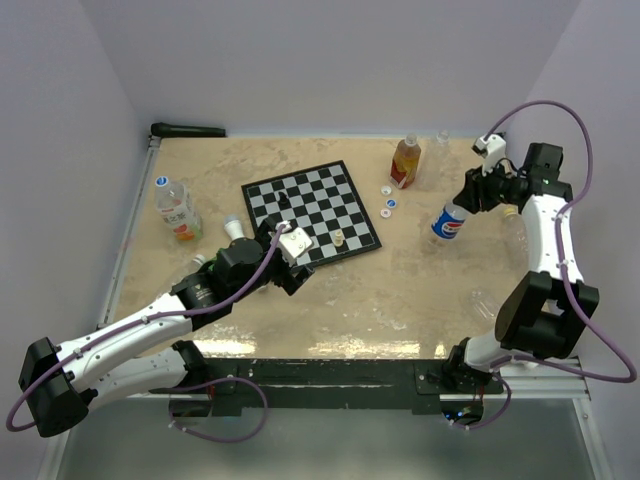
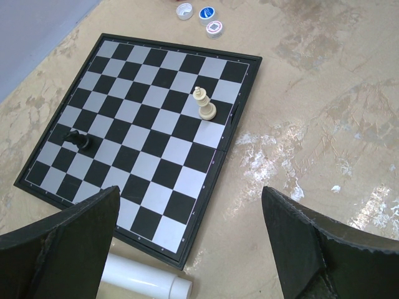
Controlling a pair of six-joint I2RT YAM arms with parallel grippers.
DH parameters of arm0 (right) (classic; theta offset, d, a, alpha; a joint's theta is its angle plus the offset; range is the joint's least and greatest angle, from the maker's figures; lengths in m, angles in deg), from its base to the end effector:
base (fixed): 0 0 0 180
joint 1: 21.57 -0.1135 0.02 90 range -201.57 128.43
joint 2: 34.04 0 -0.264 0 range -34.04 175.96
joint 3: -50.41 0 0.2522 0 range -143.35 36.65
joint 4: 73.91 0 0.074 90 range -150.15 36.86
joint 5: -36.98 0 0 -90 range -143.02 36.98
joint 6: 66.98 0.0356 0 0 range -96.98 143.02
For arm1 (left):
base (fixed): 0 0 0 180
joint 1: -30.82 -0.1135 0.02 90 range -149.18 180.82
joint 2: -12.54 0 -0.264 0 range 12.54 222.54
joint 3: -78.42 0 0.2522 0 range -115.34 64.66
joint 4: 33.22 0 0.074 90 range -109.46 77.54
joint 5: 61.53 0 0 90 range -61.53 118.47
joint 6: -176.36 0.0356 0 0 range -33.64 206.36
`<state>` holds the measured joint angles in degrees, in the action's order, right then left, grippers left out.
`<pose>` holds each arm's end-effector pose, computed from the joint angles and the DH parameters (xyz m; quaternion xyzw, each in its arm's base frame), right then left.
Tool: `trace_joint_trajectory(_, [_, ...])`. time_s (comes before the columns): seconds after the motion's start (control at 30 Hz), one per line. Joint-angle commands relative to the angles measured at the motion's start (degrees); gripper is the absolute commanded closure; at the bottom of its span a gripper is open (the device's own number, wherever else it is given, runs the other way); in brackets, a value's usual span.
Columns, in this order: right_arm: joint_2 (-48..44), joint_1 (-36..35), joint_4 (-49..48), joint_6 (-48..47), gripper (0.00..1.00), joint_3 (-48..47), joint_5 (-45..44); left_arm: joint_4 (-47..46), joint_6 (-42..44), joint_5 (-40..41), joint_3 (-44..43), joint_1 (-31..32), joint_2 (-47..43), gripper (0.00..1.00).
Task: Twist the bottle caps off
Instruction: Place the plastic bottle at the center of the board.
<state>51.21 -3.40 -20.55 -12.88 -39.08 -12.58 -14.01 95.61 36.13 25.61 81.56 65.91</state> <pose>0.3073 -0.0765 0.3188 -0.2548 0.8502 0.1395 0.4391 0.1413 -0.1654 0.2859 0.3747 0.7261 -0.1522 0.5561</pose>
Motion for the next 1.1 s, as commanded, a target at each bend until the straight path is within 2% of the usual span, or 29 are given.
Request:
trace_joint_trajectory(0.0, [1.4,0.28,-2.24,1.18,0.89,-4.25,1.65,-1.23,0.94,-0.54,0.11,-0.2,-0.28,0.0])
trace_joint_trajectory(0.17, [4.22,-0.77,-4.08,3.81,0.89,-6.63,2.89,-1.23,1.11,-0.37,0.2,-0.2,-0.1,0.0])
trace_joint_trajectory(0.47, [8.34,-7.27,-14.89,10.58,0.88,-9.61,-3.61,-1.23,1.11,-0.28,0.2,-0.2,0.16,0.0])
trace_joint_trajectory(0.67, [12.74,-10.44,-14.9,10.59,0.87,-13.4,-7.31,-1.23,1.2,-0.28,0.2,-0.2,0.25,0.0])
trace_joint_trajectory(1.07, [13.01,-11.67,-16.21,6.2,0.82,-10.15,-10.12,-1.32,1.2,-0.45,0.29,-0.2,0.34,0.0])
